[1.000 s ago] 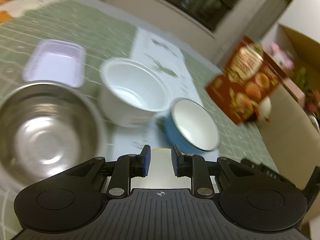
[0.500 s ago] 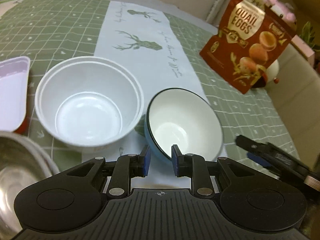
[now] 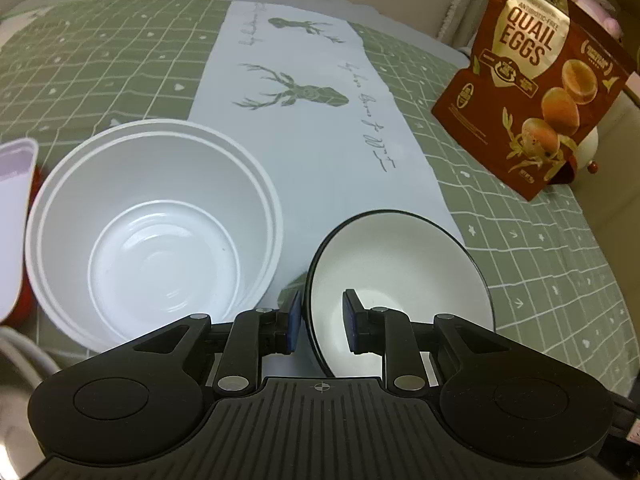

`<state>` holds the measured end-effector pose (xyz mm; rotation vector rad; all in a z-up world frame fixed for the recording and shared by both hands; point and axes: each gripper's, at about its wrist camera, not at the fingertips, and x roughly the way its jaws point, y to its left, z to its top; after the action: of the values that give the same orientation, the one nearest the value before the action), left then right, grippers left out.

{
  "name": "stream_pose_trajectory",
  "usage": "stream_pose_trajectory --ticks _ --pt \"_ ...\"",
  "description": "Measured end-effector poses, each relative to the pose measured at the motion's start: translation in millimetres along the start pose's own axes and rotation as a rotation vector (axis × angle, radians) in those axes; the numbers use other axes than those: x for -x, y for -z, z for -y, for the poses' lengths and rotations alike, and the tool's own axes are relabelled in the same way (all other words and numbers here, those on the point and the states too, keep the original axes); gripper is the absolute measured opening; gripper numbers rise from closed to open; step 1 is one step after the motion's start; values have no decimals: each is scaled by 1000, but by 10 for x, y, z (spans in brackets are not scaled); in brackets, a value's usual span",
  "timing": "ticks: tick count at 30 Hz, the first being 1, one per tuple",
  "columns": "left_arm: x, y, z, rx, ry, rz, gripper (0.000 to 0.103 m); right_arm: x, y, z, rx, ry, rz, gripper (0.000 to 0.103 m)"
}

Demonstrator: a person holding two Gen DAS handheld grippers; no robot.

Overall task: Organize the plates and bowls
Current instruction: 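Move both grippers to the blue bowl rim and close on it, then lift the blue bowl with both grippers toward the cream bowl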

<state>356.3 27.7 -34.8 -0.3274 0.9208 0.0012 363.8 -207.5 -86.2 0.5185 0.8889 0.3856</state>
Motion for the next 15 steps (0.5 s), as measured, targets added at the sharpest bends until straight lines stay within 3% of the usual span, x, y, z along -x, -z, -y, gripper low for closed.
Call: stream_pose_trajectory --ticks 4,10,15 --pt "-44 12 40 -37 -2 7 29 -166 21 -8 -13 -31 -65 38" --pt "-6 96 125 -46 -20 -18 29 -27 122 -114 64 19 -41 37" --pt "46 248 262 -74 16 -62 29 234 197 5 104 33 -34 37"
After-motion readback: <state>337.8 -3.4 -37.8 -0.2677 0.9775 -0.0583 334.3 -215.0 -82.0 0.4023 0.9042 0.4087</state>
